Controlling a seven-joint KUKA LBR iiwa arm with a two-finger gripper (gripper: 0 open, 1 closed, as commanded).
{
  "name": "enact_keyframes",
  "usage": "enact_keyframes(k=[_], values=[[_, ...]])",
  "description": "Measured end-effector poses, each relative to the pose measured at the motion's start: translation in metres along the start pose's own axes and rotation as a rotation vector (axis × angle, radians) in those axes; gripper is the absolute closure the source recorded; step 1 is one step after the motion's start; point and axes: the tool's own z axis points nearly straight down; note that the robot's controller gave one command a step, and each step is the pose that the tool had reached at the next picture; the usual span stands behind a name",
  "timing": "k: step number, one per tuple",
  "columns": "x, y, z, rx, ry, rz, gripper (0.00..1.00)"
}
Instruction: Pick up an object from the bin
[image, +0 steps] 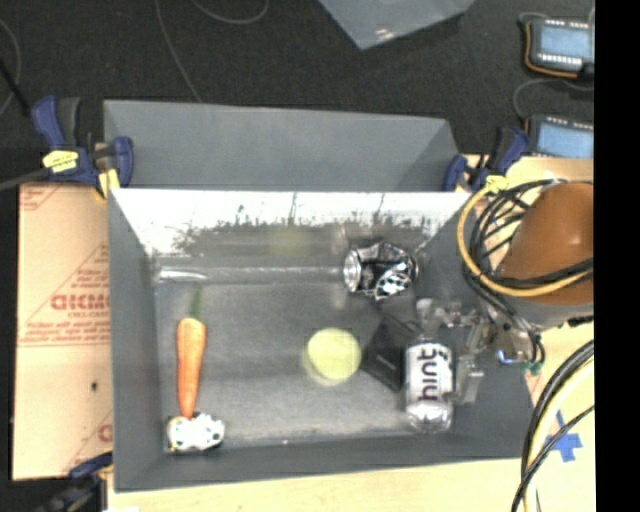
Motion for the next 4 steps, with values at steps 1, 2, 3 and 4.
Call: enact_keyframes(k=[1,2,3,4], values=[[-0.002,0.001,-0.004,0.002,-0.007,-0.004,0.00],[0.010,0.009,0.032,0.004,-0.016,-0.020,0.00],[0.009,0.020,0.065,-0.007,-0.007,-0.059,0.00],[0.011,0.028,0.067,-0.005,-0.013,-0.052,0.00]])
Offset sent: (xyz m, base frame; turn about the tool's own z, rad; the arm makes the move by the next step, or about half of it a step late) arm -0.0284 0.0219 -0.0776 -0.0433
